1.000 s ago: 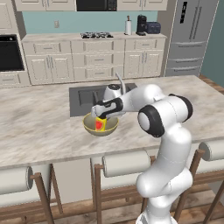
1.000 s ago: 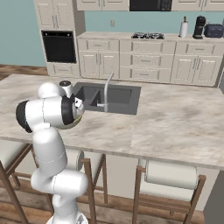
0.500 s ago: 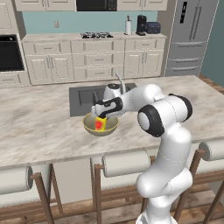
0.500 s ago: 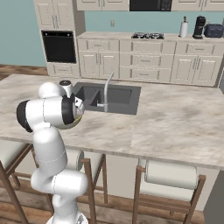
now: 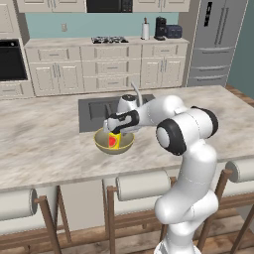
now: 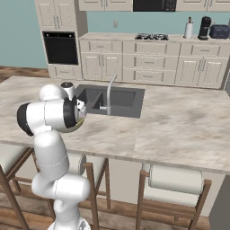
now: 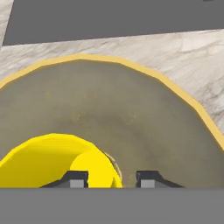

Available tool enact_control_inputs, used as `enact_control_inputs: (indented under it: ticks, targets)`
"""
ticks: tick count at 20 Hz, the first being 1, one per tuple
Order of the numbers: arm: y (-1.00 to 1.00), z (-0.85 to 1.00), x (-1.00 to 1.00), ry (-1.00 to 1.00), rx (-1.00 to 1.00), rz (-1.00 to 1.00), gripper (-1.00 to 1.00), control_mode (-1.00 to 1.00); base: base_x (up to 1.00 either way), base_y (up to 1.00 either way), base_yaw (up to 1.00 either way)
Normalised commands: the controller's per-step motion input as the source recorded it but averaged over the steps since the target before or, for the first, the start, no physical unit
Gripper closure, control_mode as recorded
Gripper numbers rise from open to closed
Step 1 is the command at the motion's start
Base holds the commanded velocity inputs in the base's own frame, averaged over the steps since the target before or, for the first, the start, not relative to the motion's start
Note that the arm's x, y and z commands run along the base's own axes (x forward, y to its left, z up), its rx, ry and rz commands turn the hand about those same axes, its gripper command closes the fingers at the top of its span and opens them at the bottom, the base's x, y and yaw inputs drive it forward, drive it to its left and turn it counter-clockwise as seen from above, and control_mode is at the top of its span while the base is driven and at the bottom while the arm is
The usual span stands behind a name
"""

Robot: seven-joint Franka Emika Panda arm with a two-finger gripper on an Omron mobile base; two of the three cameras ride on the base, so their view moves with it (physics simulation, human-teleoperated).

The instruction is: Place the cup inside the bowl on the dining table and move the bowl to any counter.

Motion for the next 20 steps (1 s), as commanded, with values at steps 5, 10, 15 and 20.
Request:
enact_control_inputs:
  ticks: [5,10,15,20]
  targets:
    - [0.00,0.00,-0.01,0.00,0.00,0.00,-1.00,-1.00,0.00,0.00,0.00]
    - [0.00,0.04,-0.07,0.00,0.00,0.00,-1.00,-1.00,0.00,0.00,0.00]
    - [0.00,0.32,-0.11,0.00,0.00,-0.01,-1.00,-1.00,0.00,0.00,0.00]
    - [0.00,0.42,0.00,0.00,0.00,-0.04,-1.00,-1.00,0.00,0.00,0.00]
